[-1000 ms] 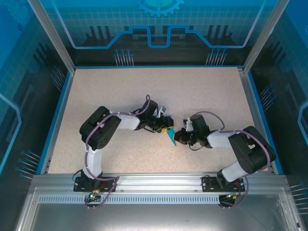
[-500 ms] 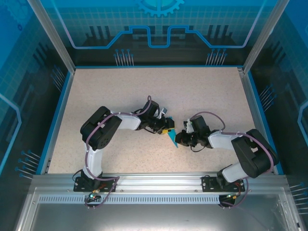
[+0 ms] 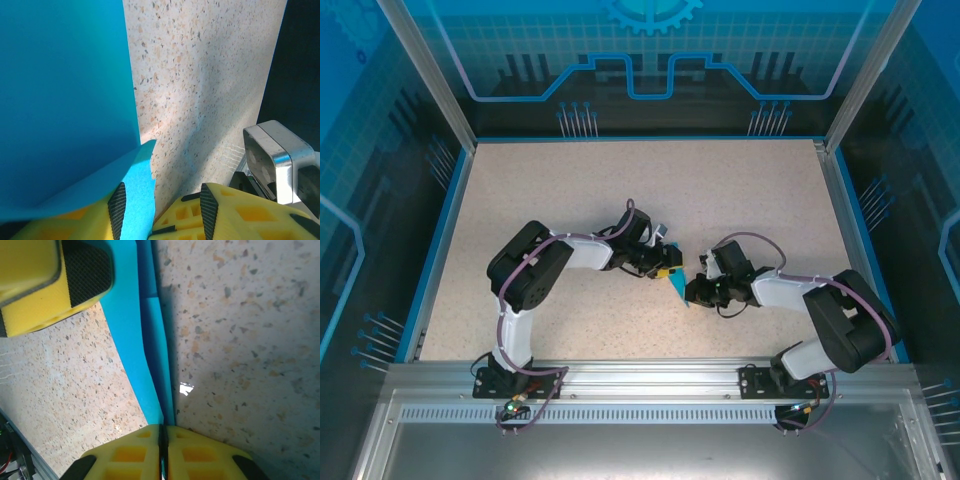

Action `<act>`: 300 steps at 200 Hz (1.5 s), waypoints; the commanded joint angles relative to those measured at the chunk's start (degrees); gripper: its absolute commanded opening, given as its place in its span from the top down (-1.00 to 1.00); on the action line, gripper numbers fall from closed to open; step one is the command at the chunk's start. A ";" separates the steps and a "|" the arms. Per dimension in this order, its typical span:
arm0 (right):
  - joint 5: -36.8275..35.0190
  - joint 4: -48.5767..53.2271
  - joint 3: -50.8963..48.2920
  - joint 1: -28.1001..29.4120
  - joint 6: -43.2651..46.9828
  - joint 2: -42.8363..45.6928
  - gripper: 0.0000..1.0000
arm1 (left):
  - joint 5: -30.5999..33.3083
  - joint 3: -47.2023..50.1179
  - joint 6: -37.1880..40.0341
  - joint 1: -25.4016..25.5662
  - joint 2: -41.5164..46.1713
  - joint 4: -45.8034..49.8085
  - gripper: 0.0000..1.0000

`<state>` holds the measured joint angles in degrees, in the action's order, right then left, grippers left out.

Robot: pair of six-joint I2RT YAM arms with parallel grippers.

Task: Fold a paper plane with a square sheet of paper (pick it up from the middle)
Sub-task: Fold the wing for the fifth time at the center of the table.

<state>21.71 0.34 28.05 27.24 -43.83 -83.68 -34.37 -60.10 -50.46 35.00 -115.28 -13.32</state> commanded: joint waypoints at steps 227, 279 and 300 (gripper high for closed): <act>-16.03 21.20 3.19 8.25 0.12 -1.34 0.81 | 2.47 -1.41 1.94 -0.55 -2.93 5.64 0.12; -13.27 14.85 0.65 5.19 -2.00 13.50 0.76 | 2.71 -1.43 2.32 -0.48 -3.09 6.73 0.14; -5.61 6.09 -1.74 2.35 -2.76 15.76 0.70 | 2.72 -1.34 2.04 -0.50 -3.16 6.30 0.14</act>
<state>9.13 14.00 28.51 32.32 -45.08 -70.46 -34.35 -61.36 -49.39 34.98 -115.79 -10.81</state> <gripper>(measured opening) 0.143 0.429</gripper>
